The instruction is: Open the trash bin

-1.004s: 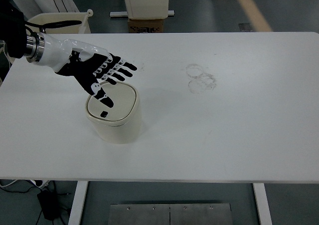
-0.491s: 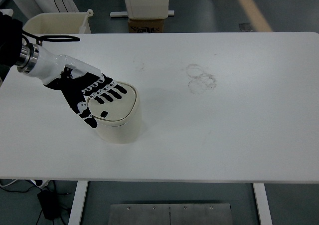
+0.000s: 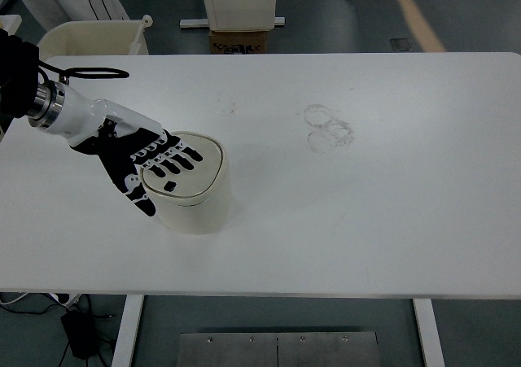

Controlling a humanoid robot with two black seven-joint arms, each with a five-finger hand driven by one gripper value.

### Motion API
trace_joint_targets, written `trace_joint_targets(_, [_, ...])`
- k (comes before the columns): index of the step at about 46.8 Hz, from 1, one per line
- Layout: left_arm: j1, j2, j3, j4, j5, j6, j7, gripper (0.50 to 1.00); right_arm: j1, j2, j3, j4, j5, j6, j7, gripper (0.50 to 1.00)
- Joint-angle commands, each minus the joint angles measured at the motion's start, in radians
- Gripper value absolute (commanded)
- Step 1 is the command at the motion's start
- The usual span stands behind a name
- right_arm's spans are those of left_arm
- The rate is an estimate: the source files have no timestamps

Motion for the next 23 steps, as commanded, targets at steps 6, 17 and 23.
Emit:
trace_joint_targets(6, [0.021,-0.003,0.000,0.002,0.004,0.005,-0.002,1.000,0.001,0.000,0.000,0.001,0.000,0.000,0.000,0.991])
trace_joint_targets(17, [0.021,-0.007,0.000,0.002,0.006,0.005,-0.002,1.000,0.001,0.000,0.000,-0.001,-0.001,0.000,-0.001,0.993])
trace_joint_targets(23, [0.023,-0.007,0.000,0.002,0.008,0.005,-0.002,1.000,0.000,0.000,0.000,-0.001,0.000,0.000,0.000,0.991])
